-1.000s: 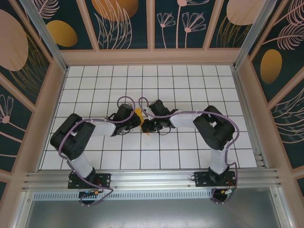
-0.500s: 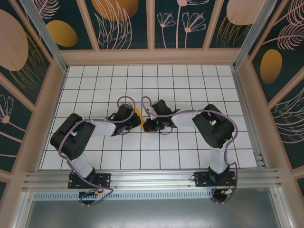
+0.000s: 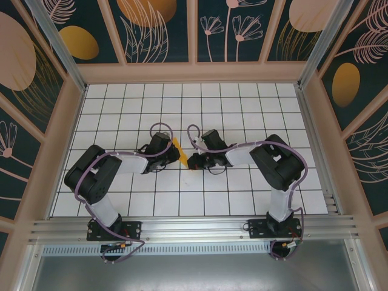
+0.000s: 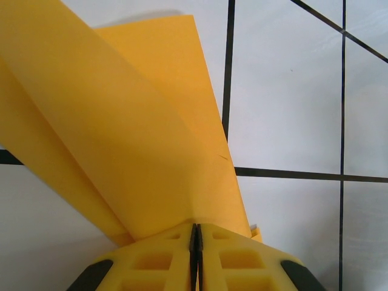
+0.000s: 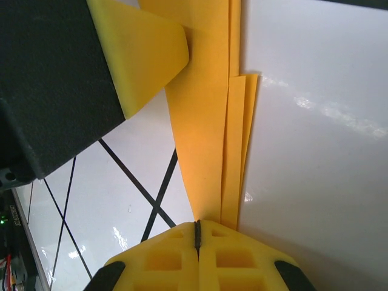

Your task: Fold a paper plane with a square sheet of paper (pick it up from the middle)

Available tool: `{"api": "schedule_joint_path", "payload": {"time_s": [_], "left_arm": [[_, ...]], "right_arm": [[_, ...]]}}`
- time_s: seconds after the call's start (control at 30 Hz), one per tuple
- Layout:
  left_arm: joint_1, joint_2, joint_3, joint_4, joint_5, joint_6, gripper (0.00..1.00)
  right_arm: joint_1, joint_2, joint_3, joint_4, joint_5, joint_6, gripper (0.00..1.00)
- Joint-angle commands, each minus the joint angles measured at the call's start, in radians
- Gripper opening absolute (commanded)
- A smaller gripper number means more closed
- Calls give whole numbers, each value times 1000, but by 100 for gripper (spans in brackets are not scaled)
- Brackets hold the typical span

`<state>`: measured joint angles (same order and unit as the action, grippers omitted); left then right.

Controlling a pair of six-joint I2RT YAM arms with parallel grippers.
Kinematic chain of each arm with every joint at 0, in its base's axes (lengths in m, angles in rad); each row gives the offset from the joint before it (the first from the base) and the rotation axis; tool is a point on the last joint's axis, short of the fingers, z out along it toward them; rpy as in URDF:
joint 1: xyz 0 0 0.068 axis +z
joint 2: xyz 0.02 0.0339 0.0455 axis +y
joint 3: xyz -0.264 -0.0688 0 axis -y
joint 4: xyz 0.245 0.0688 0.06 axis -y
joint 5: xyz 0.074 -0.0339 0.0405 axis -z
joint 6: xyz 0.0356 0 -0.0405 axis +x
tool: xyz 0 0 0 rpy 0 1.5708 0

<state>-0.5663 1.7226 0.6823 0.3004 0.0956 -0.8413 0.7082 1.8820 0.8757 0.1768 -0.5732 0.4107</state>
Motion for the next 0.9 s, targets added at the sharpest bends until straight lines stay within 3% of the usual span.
{"api": "schedule_joint_path", "payload": {"time_s": [0.0,0.43,0.63,0.87], "left_arm": [[29,31,-4,-109,-68,24,14],[29,46,0,-100,-49,29,14],[29,43,-1,-96,-39,33,14],[30,40,-3,-93,-34,34,14]], "right_arm": [[4,20,-70,-261,44,-48,0],[36,-101,-73,-320,93,-91,0],[37,-189,-20,-253,113,-80,0],[42,-99,96,-231,60,-75,0]]}}
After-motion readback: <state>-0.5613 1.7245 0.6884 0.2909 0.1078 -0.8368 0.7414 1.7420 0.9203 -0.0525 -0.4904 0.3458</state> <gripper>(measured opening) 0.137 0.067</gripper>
